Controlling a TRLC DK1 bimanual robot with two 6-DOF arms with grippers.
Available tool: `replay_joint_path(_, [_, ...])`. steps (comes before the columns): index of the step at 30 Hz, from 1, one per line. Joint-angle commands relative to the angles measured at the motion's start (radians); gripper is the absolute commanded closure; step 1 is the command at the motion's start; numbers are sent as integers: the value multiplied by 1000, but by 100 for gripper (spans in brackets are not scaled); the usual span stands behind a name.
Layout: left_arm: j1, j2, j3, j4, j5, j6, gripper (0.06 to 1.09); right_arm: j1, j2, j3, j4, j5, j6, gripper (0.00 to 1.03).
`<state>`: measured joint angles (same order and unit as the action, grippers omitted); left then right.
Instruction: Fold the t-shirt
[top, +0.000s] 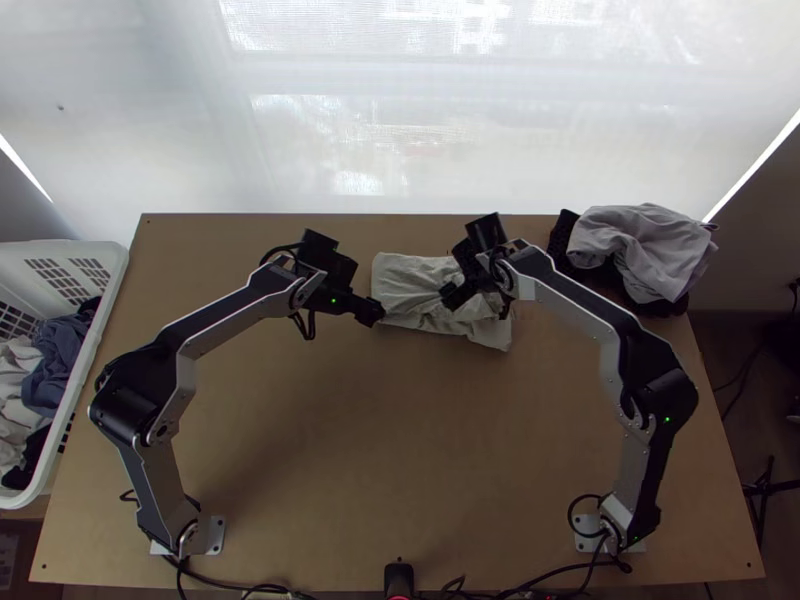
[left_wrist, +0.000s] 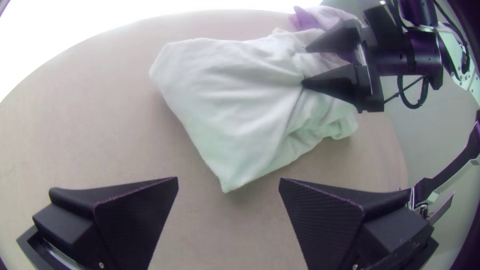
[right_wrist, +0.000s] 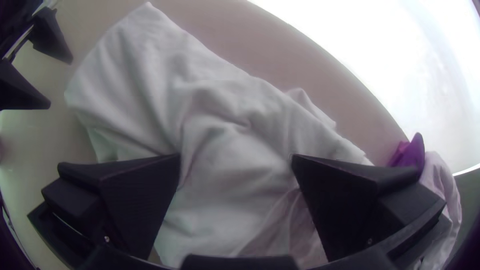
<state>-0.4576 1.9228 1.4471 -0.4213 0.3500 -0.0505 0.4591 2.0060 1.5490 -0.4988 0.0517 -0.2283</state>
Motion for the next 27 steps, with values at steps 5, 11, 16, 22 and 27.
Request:
replay_joint_path(5, [-27,28,29,-2,-36,29,10,-111,-174,-234,42,-13,1,5])
replay_joint_path(11, [-26,67,95,-30,-42,40,10,-88,-213,-270,62,-13,44,5])
replay_joint_path(16, [-26,81,148,-57,-45,40,10,-48,-220,-247,62,-13,61,5])
replay_joint_path(22, [-29,102,196,-71,-46,46,10,-8,-268,-245,59,-12,55,5])
replay_joint_path(27, [-46,163,311,-93,-46,37,10,67,-266,-273,60,-12,49,5])
